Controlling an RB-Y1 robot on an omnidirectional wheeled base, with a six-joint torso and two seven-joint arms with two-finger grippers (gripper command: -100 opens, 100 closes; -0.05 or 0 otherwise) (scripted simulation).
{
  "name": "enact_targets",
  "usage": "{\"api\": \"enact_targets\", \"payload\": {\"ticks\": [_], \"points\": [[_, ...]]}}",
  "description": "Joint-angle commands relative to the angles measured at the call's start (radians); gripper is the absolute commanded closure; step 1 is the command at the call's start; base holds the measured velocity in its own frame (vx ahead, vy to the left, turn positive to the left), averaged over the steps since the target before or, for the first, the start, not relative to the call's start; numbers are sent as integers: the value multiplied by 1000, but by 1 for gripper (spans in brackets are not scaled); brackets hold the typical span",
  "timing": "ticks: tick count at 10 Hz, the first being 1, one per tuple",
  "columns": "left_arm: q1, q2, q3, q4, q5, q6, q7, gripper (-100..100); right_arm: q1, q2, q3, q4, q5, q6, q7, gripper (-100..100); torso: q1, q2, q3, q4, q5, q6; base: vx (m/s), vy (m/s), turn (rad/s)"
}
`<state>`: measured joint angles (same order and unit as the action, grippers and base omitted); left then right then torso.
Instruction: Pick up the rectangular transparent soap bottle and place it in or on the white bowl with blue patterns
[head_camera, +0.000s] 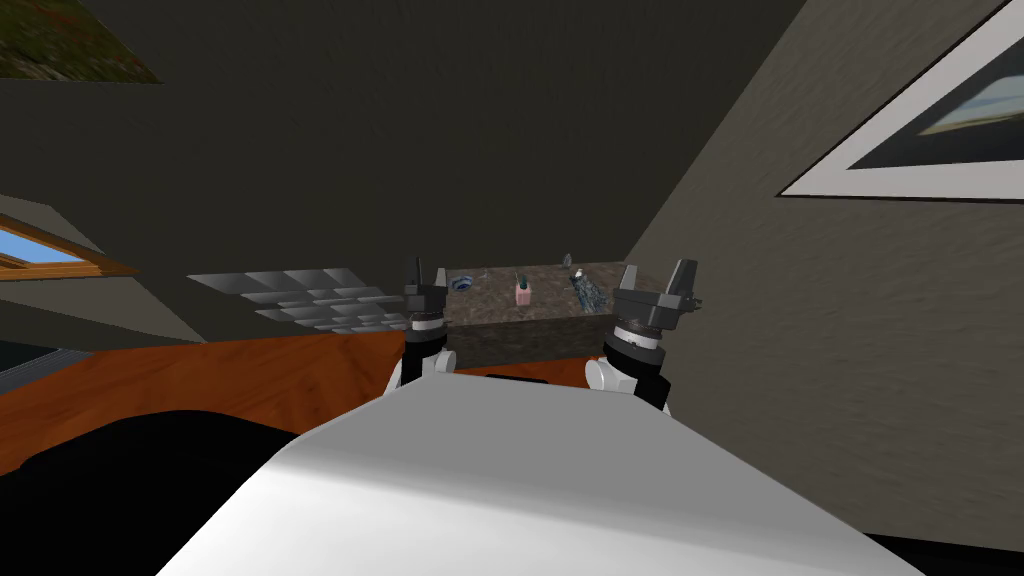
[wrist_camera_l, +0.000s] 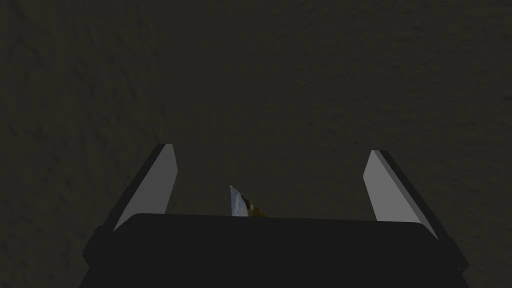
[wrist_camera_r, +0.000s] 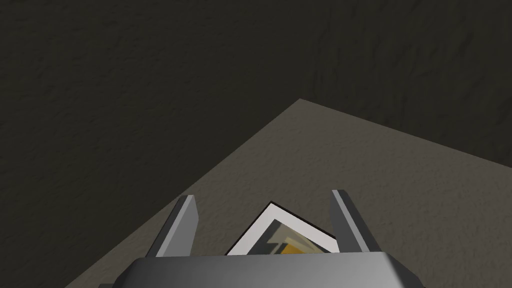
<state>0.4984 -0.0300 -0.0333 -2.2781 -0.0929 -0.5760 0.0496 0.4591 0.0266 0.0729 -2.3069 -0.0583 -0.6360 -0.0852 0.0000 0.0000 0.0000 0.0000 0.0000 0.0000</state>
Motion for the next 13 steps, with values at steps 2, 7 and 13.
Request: {"api": "enact_targets", "payload": {"ticks": [2, 7, 13], "points": [[-42, 56, -1, 33, -2, 52, -1, -100, 0, 0, 0, 0, 0, 0, 0, 0, 1, 1, 1, 0, 0, 0, -40, 7, 35], [-159, 134, 1, 128, 0, 178, -4, -100, 0, 0, 0, 0, 0, 0, 0, 0, 1, 4, 2, 1, 0, 0, -61, 10, 17], [-292, 189, 6, 246, 9, 311, -9, -100, 0, 0, 0, 0, 0, 0, 0, 0, 0, 2, 1, 0, 0, 0, -38, -1, 5]]}}
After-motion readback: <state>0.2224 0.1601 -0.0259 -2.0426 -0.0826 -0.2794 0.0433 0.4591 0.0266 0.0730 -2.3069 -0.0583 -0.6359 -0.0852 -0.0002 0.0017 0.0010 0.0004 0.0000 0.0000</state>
